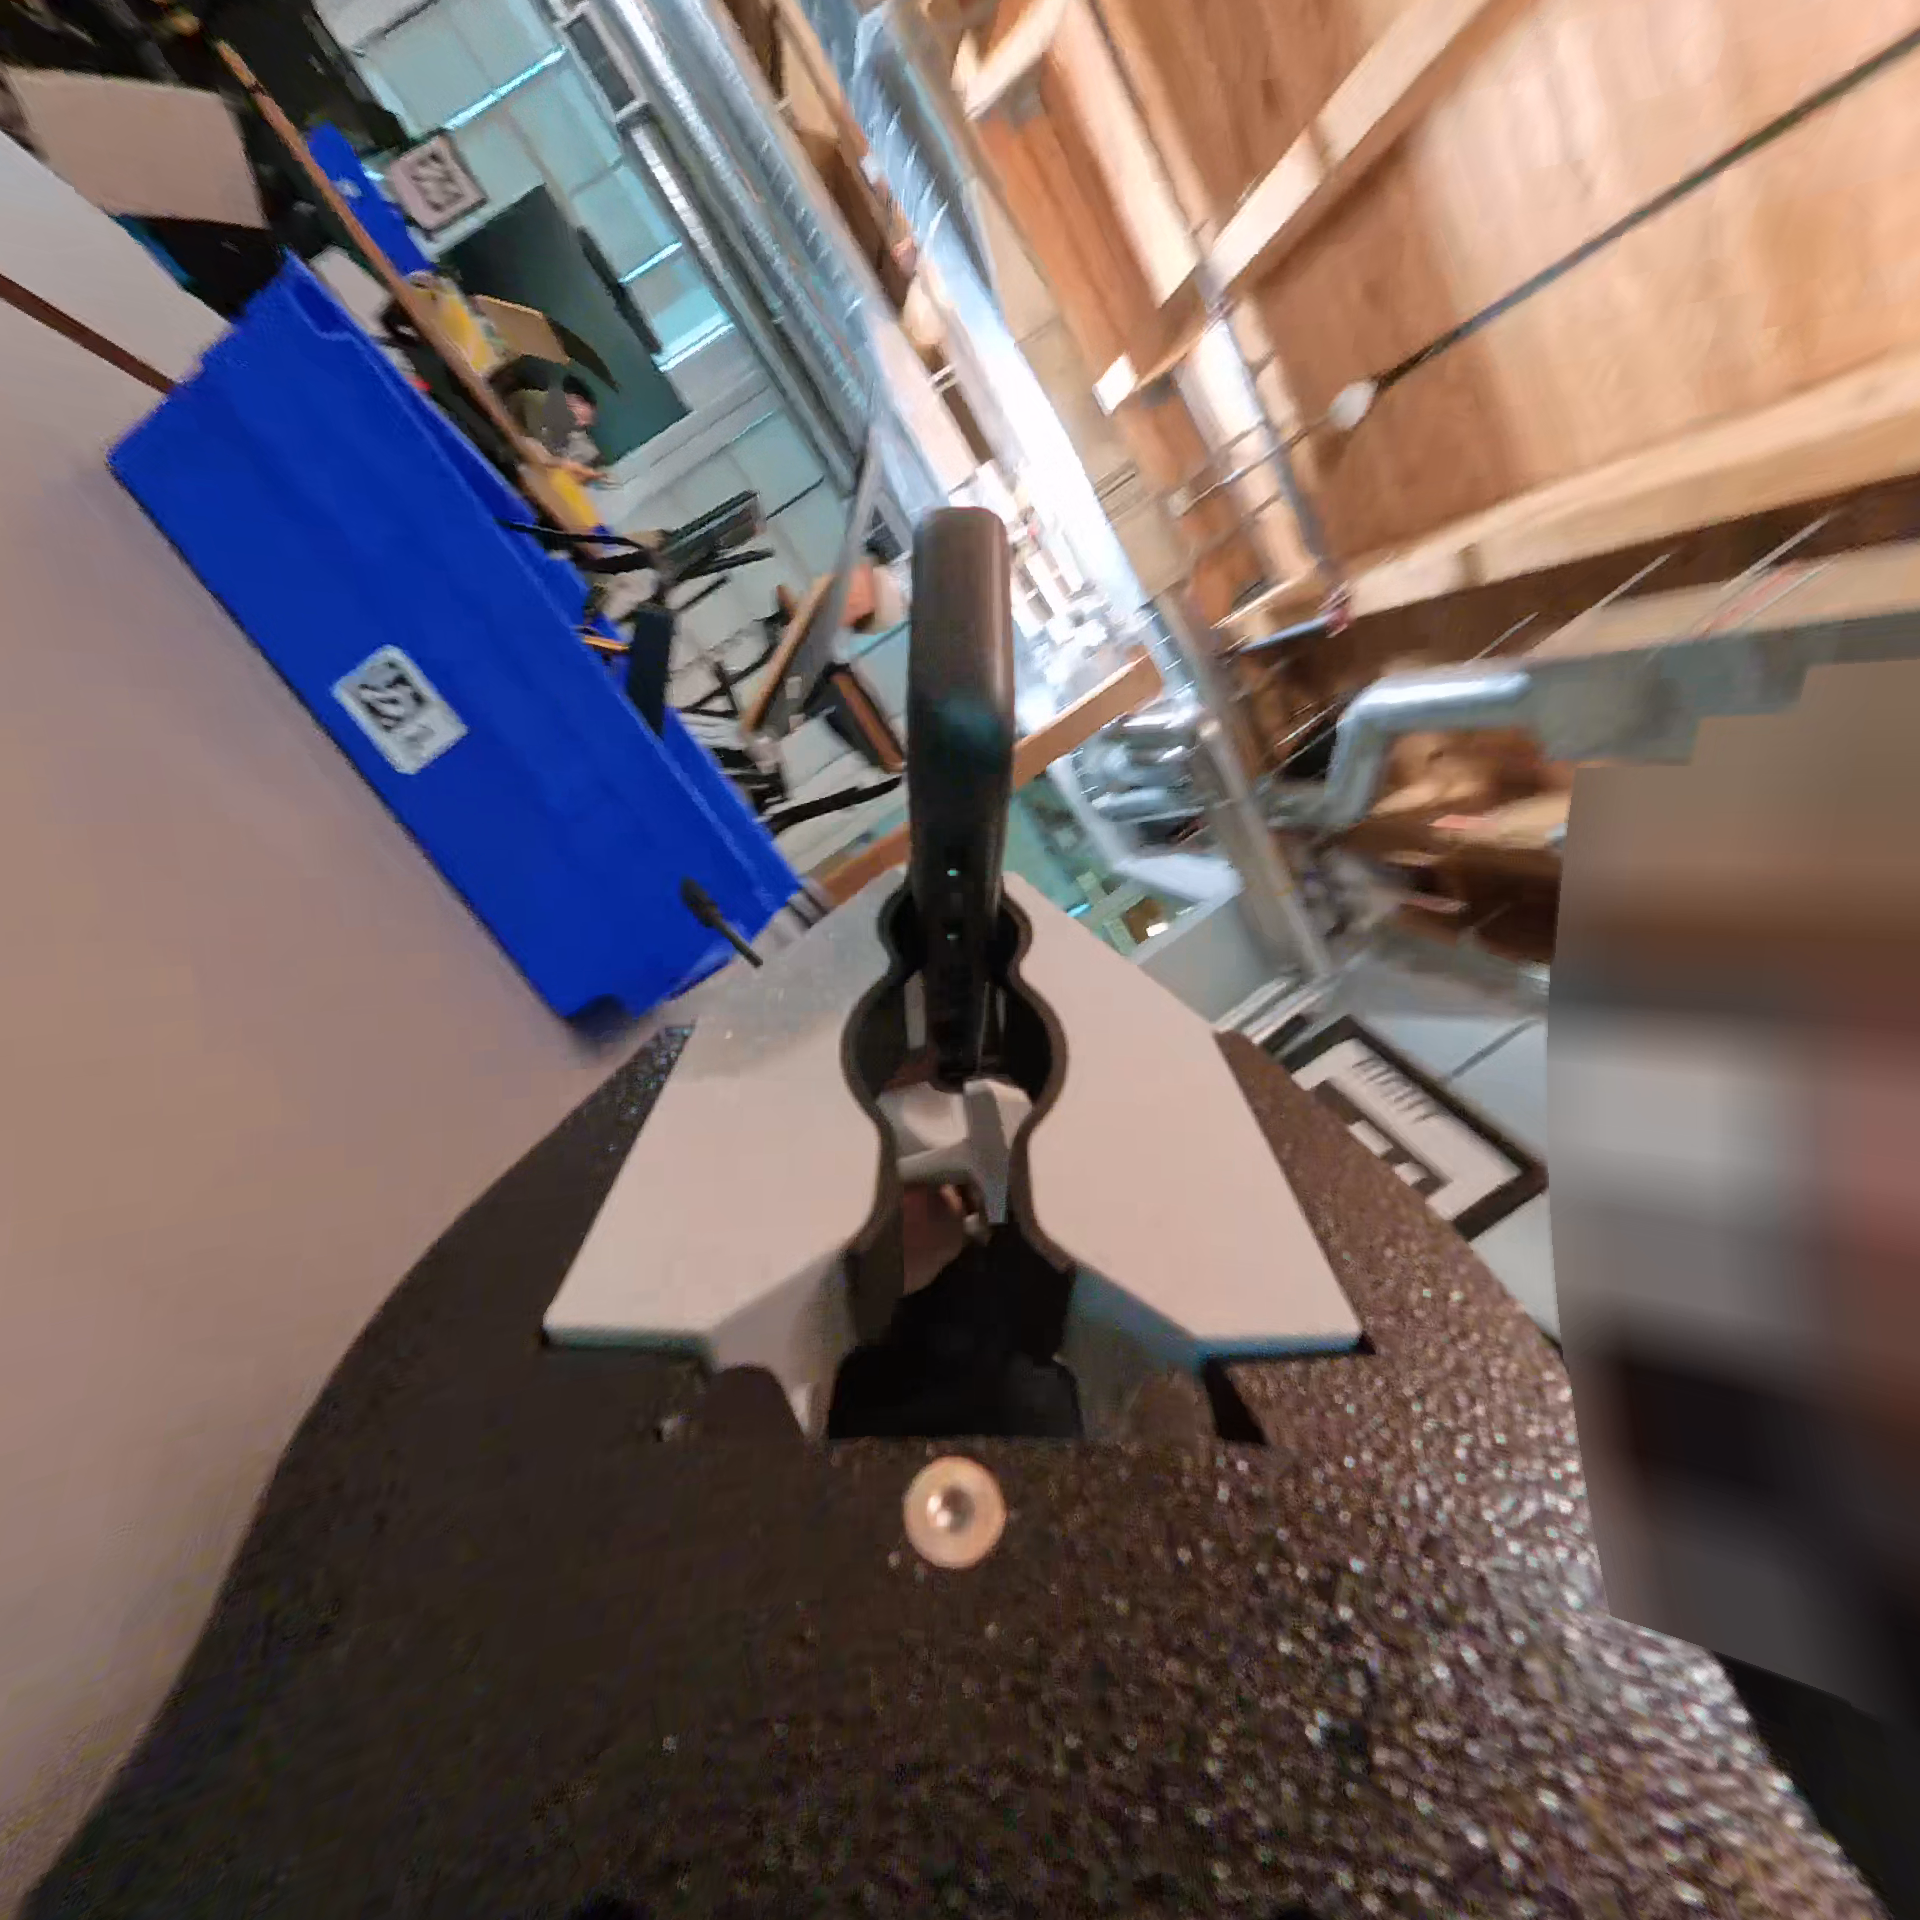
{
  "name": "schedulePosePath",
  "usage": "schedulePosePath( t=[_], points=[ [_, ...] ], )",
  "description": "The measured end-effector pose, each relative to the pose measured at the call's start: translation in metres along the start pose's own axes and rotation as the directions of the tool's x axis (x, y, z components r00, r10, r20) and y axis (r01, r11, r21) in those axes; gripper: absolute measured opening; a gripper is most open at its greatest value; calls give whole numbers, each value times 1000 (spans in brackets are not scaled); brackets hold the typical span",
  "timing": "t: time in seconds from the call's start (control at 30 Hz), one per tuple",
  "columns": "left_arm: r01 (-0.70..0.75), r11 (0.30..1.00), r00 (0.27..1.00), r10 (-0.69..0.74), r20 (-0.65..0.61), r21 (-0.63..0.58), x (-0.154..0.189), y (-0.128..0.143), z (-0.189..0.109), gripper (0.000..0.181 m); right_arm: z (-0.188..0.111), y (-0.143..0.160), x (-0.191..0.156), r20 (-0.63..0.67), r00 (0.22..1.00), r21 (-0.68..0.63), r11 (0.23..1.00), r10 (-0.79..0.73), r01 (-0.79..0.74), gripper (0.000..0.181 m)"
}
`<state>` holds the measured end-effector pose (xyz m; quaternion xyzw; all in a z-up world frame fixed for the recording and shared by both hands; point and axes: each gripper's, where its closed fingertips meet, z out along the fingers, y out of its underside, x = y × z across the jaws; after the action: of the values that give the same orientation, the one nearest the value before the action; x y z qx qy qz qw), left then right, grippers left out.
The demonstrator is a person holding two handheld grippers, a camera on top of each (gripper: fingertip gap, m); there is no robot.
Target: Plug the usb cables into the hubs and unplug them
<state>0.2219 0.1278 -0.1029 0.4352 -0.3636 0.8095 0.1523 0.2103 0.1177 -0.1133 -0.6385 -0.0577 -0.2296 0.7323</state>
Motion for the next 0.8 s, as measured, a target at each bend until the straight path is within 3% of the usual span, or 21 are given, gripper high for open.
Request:
schedulePosePath(
  t=[0.07,0.2,0.53,0.67,0.8],
  points=[
    [77,997,996,-76,-38,16,4,0,2,9,-1,-12,1,-24,1000,55,998,10,-8,43],
    [81,997,997,-81,14,18,-1,-2,-1,9,3,-6,2,-1,996,41,995,93,-93,46],
    [116,991,987,-123,102,73,-12,-6,-5,9,10,5,2,-36,999,18,1000,8,-7,44],
    [140,988,984,-146,98,71,-13,-3,-3,9,6,7,2,-39,998,-13,999,48,-49,44],
    [75,996,988,-80,131,42,-15,-3,-3,12,5,9,2,-10,989,-45,988,149,-149,45]
  ],
)
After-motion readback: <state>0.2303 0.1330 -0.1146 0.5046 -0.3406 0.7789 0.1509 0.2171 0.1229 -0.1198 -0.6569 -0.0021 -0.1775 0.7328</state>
